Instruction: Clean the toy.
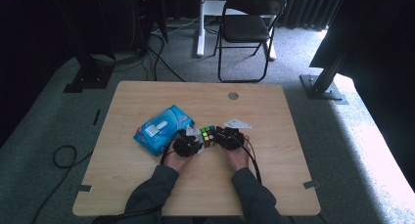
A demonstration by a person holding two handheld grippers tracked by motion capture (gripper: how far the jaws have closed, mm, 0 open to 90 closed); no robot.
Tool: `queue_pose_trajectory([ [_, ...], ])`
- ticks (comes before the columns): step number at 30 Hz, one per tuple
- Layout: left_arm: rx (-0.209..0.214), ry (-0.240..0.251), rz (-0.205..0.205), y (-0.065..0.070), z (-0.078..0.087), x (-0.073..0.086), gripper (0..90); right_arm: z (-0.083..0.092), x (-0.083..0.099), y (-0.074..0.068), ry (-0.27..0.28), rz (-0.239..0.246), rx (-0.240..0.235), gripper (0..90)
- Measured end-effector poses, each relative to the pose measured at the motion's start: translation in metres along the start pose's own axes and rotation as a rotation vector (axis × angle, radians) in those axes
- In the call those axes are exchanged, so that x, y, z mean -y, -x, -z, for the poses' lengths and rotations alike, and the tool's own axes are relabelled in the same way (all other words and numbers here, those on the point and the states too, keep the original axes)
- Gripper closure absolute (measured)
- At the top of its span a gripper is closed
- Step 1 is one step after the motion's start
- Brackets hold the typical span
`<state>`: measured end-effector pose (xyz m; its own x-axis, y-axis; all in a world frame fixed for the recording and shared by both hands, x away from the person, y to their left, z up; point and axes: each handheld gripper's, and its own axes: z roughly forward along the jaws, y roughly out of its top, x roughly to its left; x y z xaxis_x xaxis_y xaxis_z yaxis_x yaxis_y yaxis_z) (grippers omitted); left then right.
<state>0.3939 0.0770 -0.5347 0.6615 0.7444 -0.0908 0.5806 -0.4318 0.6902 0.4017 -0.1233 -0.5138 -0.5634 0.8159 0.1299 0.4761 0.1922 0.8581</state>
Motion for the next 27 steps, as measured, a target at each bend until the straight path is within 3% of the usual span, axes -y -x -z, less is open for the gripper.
queue_pose_trajectory([
  [4, -0.011, 0.005, 0.003, -0.004, 0.005, 0.000, 84.6, 0.000, -0.002, 0.000, -0.009, 0.011, 0.033, 58.1],
  [8, -0.023, 0.020, 0.025, -0.011, 0.011, 0.001, 84.7, 0.003, -0.003, -0.002, -0.001, 0.004, 0.030, 45.6],
  [17, -0.036, 0.047, 0.031, -0.017, 0.022, -0.004, 84.7, -0.004, -0.004, -0.015, -0.012, 0.014, 0.009, 31.2],
  [27, -0.049, 0.067, 0.041, -0.022, 0.028, -0.007, 84.7, -0.017, -0.004, -0.020, -0.084, 0.037, 0.001, 22.8],
])
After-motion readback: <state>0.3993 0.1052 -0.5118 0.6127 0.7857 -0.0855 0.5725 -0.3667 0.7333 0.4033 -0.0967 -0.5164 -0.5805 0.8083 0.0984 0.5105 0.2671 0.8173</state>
